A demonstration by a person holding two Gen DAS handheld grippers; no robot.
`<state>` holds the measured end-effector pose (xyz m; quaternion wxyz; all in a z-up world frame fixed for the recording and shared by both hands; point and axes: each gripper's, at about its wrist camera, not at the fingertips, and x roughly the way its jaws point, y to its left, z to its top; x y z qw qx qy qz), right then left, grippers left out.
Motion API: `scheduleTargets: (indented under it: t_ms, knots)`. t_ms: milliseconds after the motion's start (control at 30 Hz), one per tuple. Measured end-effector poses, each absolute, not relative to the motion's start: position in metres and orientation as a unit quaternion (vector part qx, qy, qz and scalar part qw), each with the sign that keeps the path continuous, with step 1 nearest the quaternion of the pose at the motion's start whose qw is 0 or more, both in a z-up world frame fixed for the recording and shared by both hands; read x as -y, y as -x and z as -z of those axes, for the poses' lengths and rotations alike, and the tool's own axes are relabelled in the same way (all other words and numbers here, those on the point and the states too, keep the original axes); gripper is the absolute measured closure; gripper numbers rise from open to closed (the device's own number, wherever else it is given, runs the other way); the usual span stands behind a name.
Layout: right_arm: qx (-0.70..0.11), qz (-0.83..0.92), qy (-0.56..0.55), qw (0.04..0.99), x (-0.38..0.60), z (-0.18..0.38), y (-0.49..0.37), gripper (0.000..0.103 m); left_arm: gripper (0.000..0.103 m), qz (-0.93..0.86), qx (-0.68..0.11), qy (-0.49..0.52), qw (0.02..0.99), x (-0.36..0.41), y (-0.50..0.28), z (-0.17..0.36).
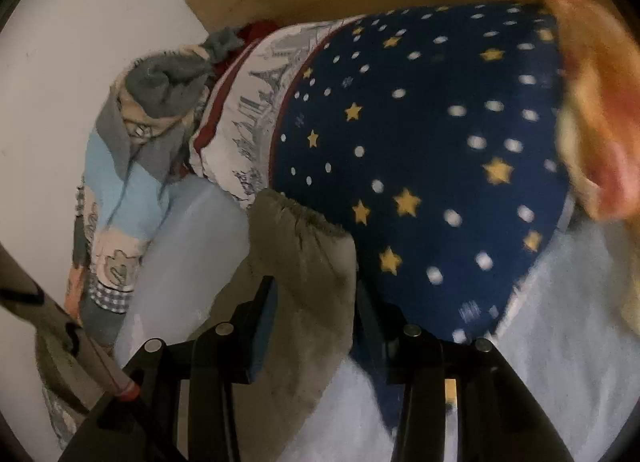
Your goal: Fold large clothes
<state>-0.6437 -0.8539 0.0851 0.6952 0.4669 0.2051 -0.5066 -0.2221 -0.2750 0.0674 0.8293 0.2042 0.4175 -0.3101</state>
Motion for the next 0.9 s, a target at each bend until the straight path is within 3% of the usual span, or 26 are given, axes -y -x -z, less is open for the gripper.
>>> scheduleTargets:
  t_ms: [133,167,267,600,900]
  knots:
    - [-0.225,0.505,-0.469,0.689,0.871,-0.064,0.637,0.061,0.028,0.309,-0.423,-0.222,0.823,0.281,0.224,-0.057]
    - [-0.227,0.502,-0.472,0.688,0.872,-0.061,0.636,0.076,0.028,0.308,-0.416,-0.228,0.825,0.282,0.226,-0.058]
    - [-0.235,0.516,-0.437,0.698,0.861,-0.072,0.633,0.087,0.028,0.312,-0.41,-0.225,0.827,0.283,0.229,-0.062]
    - [-0.125,0.557,-0.367,0.735,0.777,-0.224,0.687,0.089,0.028,0.328,-0.384,-0.187,0.843,0.267,0.237,-0.096]
    - [-0.118,0.499,-0.297,0.806,0.669,-0.339,0.642,0.089,0.028,0.327,-0.393,-0.125,0.85,0.237,0.223,-0.121]
